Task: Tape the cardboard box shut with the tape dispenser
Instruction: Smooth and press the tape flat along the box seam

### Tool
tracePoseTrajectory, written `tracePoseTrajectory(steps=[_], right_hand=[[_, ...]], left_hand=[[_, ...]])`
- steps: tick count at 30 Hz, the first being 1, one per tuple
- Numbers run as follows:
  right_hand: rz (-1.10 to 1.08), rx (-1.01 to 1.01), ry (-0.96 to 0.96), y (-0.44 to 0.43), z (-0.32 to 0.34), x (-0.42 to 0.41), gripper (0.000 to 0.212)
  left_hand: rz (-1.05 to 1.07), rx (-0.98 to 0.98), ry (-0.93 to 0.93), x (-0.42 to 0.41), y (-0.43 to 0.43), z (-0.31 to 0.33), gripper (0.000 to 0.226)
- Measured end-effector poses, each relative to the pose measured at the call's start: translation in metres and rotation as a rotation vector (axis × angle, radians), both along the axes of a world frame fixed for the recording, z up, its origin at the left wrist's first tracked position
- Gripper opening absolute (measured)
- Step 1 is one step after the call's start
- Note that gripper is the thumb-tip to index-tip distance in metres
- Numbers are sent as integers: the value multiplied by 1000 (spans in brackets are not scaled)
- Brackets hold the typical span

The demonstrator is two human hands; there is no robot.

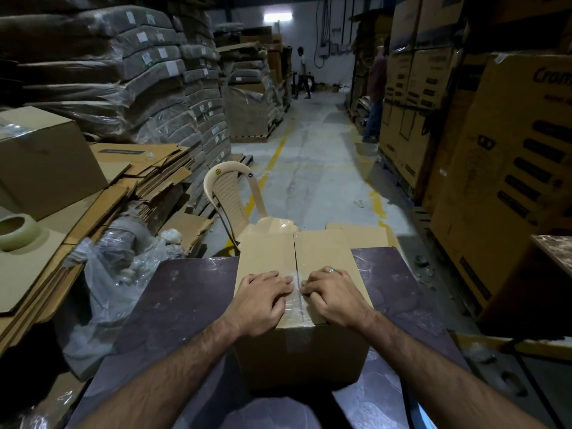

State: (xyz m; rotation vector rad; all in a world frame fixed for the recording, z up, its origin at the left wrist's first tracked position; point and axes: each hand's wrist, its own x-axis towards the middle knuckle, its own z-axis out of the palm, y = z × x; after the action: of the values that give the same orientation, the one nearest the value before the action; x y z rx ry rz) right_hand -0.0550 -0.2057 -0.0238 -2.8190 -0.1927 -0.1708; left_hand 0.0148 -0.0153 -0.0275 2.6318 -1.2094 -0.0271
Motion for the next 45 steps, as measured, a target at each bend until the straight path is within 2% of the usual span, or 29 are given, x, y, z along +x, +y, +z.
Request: tracePoseTrajectory(steps=[3, 6, 10, 14, 19, 25, 30, 36, 40, 45], right_hand=[[-11, 34, -7, -3, -1, -1, 43], [12, -47, 14, -2, -2, 1, 51], [15, 33, -22, -2, -1, -1, 42], [5, -49, -11, 1, 0, 3, 46], [19, 3, -53, -3, -2, 0, 46], [84, -61, -2, -4, -6, -13, 47], [156, -105, 23, -13, -11, -25, 60], [216, -239, 3, -16, -14, -26, 93], [224, -277, -38, -17, -17, -20, 84], [328, -151, -196, -18, -28, -24, 58]], left_hand=[[0, -9, -7, -1, 0, 2, 43], [-20, 49, 5, 0, 0, -1, 47], [-10, -40, -17, 0, 2, 0, 36], [-29, 8, 7, 1, 2, 1, 43], [-17, -52, -16, -2, 6, 3, 41], [-116, 110, 31, -10, 10, 5, 52], [-150, 102, 20, -14, 15, 4, 57], [-223, 144, -68, -15, 25, -2, 72], [-219, 160, -128, -12, 21, -7, 78], [-305, -80, -149, -10, 26, -18, 64]])
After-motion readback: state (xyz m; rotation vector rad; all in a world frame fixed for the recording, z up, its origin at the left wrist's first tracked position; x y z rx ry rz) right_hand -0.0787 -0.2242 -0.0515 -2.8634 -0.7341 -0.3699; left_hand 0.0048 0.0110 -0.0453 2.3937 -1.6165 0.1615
